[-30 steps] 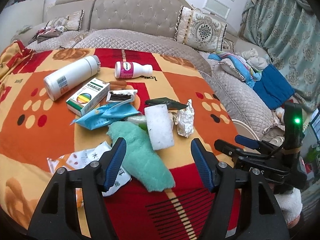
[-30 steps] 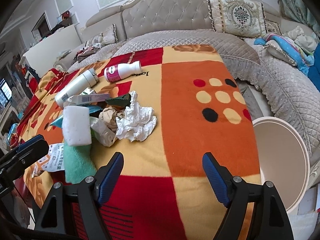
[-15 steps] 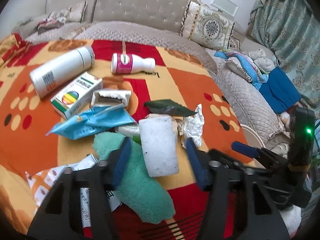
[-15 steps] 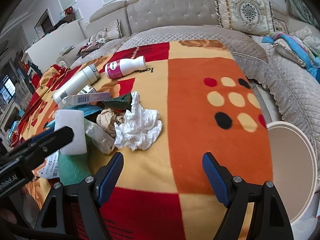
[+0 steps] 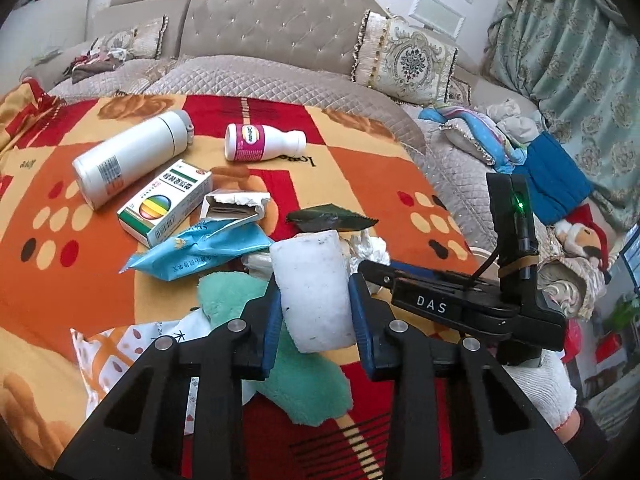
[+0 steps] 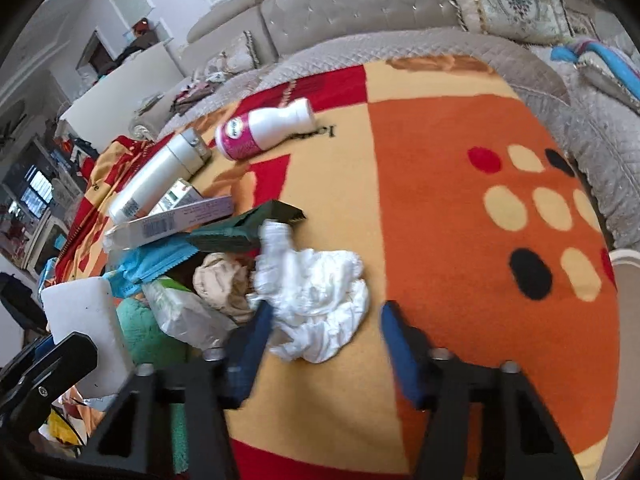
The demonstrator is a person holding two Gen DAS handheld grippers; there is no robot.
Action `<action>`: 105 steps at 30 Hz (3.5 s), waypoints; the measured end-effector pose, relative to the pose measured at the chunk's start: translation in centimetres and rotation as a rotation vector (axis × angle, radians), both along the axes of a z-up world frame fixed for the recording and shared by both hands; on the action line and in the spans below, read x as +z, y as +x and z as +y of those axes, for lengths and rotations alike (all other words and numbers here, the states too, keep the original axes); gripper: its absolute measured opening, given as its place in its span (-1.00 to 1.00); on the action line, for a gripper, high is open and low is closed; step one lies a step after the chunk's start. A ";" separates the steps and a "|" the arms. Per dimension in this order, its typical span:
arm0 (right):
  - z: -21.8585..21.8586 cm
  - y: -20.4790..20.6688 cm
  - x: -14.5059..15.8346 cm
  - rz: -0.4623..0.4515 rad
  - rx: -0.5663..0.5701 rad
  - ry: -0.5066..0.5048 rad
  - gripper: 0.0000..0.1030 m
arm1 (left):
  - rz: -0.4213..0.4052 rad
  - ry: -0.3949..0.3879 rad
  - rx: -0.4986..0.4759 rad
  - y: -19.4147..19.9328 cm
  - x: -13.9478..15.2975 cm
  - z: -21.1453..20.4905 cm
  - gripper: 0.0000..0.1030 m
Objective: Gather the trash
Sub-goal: 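Grasp the white sponge with the left gripper while the right gripper grasps white tissue, then carry sponge and tissue to the beige bin and open both grippers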
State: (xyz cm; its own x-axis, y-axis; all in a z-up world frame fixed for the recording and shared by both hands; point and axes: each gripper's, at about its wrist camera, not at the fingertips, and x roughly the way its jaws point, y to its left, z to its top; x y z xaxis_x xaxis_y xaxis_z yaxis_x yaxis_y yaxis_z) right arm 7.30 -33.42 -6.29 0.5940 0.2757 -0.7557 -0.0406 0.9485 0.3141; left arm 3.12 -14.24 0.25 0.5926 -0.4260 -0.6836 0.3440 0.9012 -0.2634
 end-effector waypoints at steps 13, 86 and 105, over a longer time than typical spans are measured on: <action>-1.2 -5.5 3.4 -0.090 0.017 -0.037 -0.55 | -0.021 -0.006 -0.007 -1.7 1.0 -0.3 -0.43; -3.0 -13.1 6.2 -0.253 0.021 -0.045 -0.72 | -0.069 0.024 -0.090 -5.4 2.0 -4.4 -0.43; -10.2 -18.6 8.4 -0.310 -0.143 -0.083 -0.72 | -0.071 -0.008 -0.247 -6.2 3.3 -12.5 -0.43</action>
